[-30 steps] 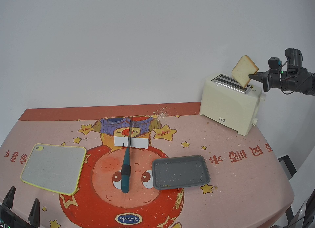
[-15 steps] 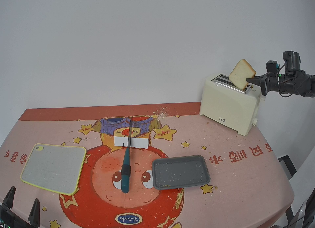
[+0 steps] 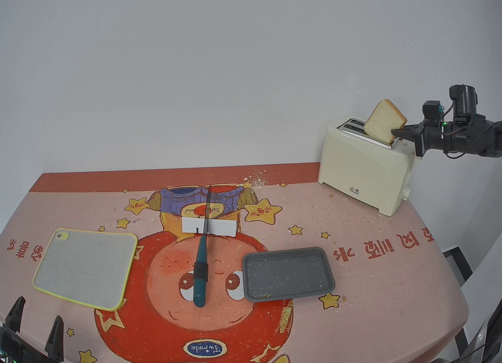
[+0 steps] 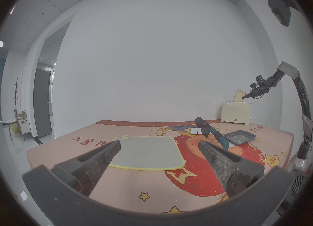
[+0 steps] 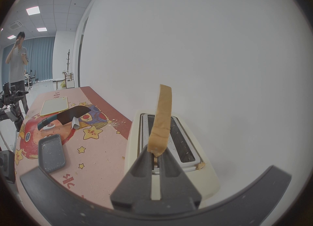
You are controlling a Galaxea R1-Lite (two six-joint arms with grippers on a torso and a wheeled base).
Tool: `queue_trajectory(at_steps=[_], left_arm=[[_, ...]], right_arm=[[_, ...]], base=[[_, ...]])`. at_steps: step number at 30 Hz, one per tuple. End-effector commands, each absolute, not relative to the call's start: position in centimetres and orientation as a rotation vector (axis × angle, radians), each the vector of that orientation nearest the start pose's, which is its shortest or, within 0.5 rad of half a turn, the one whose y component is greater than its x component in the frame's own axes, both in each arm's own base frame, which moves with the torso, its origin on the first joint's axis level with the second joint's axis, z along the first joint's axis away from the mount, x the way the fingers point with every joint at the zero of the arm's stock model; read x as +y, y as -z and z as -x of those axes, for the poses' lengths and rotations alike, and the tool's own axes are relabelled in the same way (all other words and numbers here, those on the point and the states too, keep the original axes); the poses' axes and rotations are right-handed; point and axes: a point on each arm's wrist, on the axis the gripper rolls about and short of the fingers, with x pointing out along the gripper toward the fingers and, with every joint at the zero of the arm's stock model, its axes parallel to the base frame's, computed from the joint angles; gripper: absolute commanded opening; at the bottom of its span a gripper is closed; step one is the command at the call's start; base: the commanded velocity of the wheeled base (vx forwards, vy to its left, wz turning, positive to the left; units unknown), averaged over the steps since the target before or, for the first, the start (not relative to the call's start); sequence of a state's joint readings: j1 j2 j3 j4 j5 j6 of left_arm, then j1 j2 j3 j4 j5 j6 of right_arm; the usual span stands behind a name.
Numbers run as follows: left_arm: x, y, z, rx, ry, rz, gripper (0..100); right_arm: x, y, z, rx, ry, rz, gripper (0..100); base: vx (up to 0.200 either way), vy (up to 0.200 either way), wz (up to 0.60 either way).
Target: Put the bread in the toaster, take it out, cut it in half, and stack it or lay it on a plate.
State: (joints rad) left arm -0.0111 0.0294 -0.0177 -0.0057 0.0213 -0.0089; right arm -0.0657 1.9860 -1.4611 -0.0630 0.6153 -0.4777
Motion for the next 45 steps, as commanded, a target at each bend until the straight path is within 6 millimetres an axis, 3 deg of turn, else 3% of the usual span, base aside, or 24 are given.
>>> queue_trajectory(at_steps=[1, 21, 22, 31, 39, 41, 45], left_arm=[[0.1, -7.7, 2.1, 0.023, -0.011, 0.009, 100], [0.1, -7.7, 2.0, 0.024, -0.012, 0.009, 100], [0.1, -7.7, 2.1, 0.023, -0.012, 0.009, 100], [0.1, -7.7, 2.1, 0.023, -0.012, 0.009, 100], [0.1, -7.7, 2.1, 0.023, -0.011, 0.009, 100], [0.1, -7.7, 2.1, 0.023, -0.011, 0.009, 100], [0.1, -7.7, 2.1, 0.023, -0.014, 0.012, 100]], right_arm=[[-1.1, -20.6, -39.8, 0.309, -0.638, 0.301, 0], [-0.7, -20.0, -40.2, 0.318, -0.646, 0.308, 0], [-0.7, -20.0, -40.2, 0.315, -0.647, 0.319, 100], [-1.0, -20.1, -40.1, 0.313, -0.633, 0.328, 100], [-2.2, -21.9, -39.5, 0.279, -0.595, 0.321, 100], [-2.8, -23.2, -38.1, 0.27, -0.564, 0.284, 100], [-4.0, -23.5, -35.3, 0.293, -0.522, 0.248, 100]], base=[[0.0, 0.0, 0.0], [0.0, 0.0, 0.0], [0.0, 0.0, 0.0], [0.0, 0.0, 0.0], [0.0, 0.0, 0.0], [0.0, 0.0, 0.0], [0.0, 0.0, 0.0]])
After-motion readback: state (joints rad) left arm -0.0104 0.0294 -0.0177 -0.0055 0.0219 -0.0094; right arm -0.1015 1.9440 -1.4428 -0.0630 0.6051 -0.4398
